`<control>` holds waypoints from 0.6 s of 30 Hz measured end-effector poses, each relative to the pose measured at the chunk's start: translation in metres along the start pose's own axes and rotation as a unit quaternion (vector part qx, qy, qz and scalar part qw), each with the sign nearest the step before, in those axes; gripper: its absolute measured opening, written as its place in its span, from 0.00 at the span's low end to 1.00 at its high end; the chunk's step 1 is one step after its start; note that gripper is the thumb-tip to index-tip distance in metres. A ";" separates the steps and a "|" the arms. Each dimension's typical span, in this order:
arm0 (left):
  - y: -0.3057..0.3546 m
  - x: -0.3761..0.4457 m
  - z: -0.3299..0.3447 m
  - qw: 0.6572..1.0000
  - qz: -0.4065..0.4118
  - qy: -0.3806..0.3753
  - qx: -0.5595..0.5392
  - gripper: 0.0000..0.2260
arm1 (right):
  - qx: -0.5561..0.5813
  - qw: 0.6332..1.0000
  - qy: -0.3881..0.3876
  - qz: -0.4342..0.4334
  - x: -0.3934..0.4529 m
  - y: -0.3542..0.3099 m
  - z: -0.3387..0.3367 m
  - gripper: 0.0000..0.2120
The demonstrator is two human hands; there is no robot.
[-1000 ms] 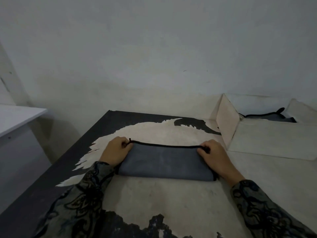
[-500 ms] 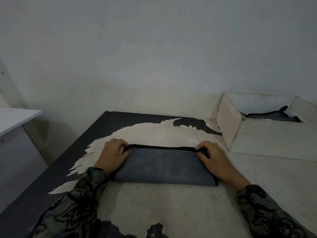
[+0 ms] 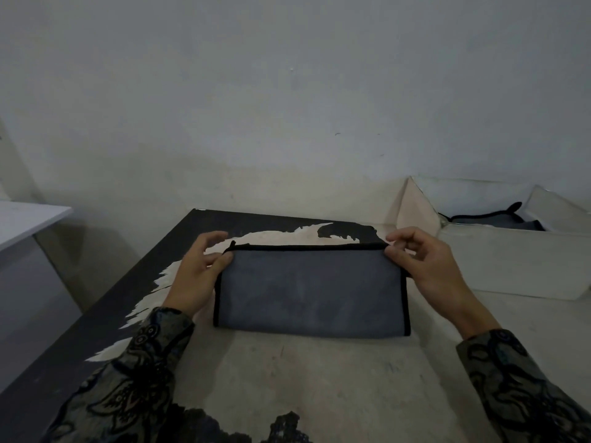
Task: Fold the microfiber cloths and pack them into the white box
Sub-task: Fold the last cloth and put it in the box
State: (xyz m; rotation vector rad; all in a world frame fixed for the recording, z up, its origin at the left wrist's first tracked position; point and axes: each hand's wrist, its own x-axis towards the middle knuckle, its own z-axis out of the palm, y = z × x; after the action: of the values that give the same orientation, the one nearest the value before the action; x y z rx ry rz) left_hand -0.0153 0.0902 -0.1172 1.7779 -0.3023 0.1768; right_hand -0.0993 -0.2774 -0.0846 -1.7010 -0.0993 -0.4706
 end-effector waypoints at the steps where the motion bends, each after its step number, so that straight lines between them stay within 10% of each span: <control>1: 0.002 -0.001 0.002 1.000 0.002 0.002 -0.005 0.14 | 0.000 1.000 0.003 -0.011 0.001 -0.005 0.000 0.06; 12: 0.023 -0.009 0.009 0.989 -0.052 0.000 -0.137 0.09 | -0.038 0.996 -0.064 0.054 0.002 -0.013 -0.008 0.08; 18: 0.009 -0.007 0.013 0.982 -0.175 -0.067 -0.021 0.12 | -0.169 0.978 -0.029 0.120 0.005 0.022 -0.004 0.10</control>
State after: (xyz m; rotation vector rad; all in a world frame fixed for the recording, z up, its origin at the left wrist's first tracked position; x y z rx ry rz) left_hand -0.0256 0.0766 -0.1136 1.7731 -0.0844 -0.1982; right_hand -0.0883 -0.2870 -0.1028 -2.0296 0.1516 -0.2651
